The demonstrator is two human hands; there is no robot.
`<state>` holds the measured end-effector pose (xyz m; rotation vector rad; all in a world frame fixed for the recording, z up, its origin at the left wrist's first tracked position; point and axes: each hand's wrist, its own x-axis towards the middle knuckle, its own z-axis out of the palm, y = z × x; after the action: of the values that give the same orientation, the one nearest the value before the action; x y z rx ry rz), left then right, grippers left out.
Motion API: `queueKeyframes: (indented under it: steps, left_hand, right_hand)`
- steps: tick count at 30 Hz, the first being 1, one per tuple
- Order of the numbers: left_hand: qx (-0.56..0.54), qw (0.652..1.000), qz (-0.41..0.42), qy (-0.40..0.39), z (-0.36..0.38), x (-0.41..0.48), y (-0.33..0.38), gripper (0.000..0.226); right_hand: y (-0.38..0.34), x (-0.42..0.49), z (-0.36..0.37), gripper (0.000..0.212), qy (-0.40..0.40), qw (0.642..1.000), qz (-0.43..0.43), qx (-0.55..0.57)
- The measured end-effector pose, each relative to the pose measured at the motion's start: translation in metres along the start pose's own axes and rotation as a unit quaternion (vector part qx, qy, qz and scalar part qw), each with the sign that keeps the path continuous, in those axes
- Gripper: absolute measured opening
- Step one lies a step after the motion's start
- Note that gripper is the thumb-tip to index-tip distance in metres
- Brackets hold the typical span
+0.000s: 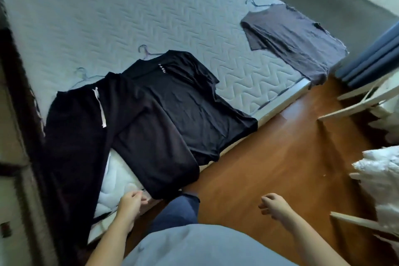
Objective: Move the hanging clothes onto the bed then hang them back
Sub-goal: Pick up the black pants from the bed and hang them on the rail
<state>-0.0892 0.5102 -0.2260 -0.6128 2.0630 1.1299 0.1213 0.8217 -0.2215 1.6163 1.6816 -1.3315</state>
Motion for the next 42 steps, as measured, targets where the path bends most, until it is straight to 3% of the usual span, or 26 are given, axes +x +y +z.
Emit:
queueKeyframes:
  steps: [7, 13, 20, 24, 30, 36, 42]
  left_hand:
    - [0.001, 0.998, 0.016, 0.053, -0.058, 0.08, 0.07, 0.016]
    - [-0.058, 0.993, -0.02, 0.101, -0.1, 0.115, 0.094, 0.017]
    - [-0.089, 0.981, -0.086, 0.15, -0.116, 0.15, 0.1, 0.017]
    - [-0.066, 0.979, -0.071, 0.177, -0.13, 0.199, 0.111, 0.02]
    - [-0.001, 0.97, -0.02, 0.241, -0.172, 0.305, 0.138, 0.029]
    - [0.123, 0.936, -0.016, 0.329, -0.217, 0.406, 0.166, 0.032]
    - [0.162, 0.917, -0.03, 0.362, -0.25, 0.465, 0.176, 0.038]
  right_hand:
    - [-0.145, 0.038, 0.057, 0.027, -0.03, 0.991, -0.041, -0.124]
    - [-0.265, 0.053, 0.112, 0.01, -0.082, 0.972, -0.143, -0.168]
    - [-0.346, 0.118, 0.148, 0.01, -0.136, 0.941, -0.112, -0.29]
    - [-0.405, 0.149, 0.195, 0.019, -0.139, 0.932, -0.131, -0.309]
    - [-0.506, 0.2, 0.294, 0.015, -0.123, 0.913, -0.258, -0.291]
    - [-0.61, 0.233, 0.374, 0.024, -0.067, 0.899, -0.356, -0.245]
    - [-0.654, 0.264, 0.416, 0.037, -0.04, 0.88, -0.376, -0.287]
